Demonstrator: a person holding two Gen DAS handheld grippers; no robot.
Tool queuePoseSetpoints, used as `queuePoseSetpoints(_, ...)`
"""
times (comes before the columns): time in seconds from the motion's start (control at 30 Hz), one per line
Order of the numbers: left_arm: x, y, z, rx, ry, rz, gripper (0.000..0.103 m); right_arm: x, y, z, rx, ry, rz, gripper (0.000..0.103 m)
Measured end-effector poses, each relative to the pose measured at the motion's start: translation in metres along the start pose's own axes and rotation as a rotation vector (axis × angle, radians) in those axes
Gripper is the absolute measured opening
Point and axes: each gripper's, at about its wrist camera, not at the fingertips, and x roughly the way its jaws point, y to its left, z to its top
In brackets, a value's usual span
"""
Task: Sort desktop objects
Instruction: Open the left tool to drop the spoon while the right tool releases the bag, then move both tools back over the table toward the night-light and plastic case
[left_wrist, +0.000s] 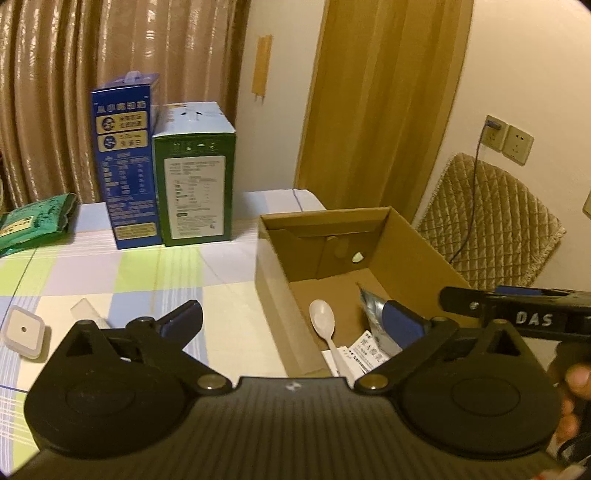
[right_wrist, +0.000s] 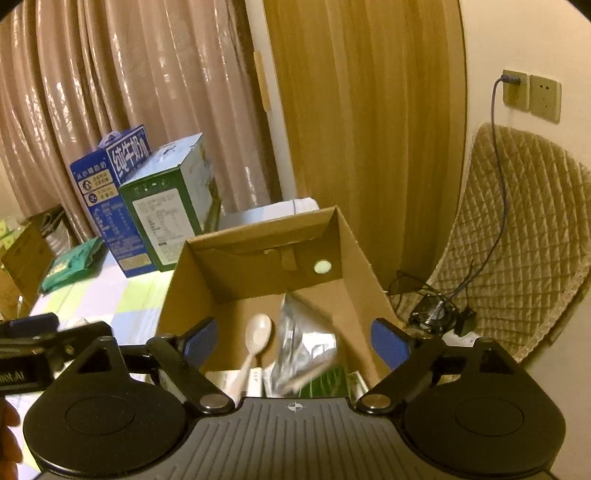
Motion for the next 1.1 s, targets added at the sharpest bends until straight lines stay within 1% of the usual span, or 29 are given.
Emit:
queuePoseSetpoints(0.23,-0.009,0.003,-0.004,0.001,-0.027,0.023,0.102,-0.011,-0.005,-0.008,-0.005,0.009,-0.026,0.087)
queuePoseSetpoints(0.5,-0.028,0.009,-0.005,-0.005,-0.018,0.042,0.102,-0.034,0.005,-0.005,-0.023,-0.003,-0.019,0.089)
queuePoseSetpoints(0.7,-0.055,0.018,-0.008,0.018,-0.021,0.065,0.102,-0.058,0.023,-0.002,-0.044,-0.018,-0.008,0.092)
queuePoseSetpoints(0.87,-0.083,0.033,-0.015,0.011,-0.021,0.087,0.102,-0.075,0.044,-0.005,-0.072,-0.027,0.013,0.093)
queuePoseSetpoints(0.93,-0.094,0.04,-0.019,0.011,-0.02,0.103,0.102,-0.081,0.053,-0.007,-0.083,-0.032,0.021,0.095)
queuePoseSetpoints(1.0,-0.105,0.048,-0.023,0.009,-0.021,0.119,0.102,-0.086,0.064,-0.009,-0.096,-0.037,0.027,0.101)
queuePoseSetpoints(1.1,-0.121,0.06,-0.028,0.006,-0.026,0.141,0.102,-0.091,0.079,-0.011,-0.119,-0.038,0.041,0.101)
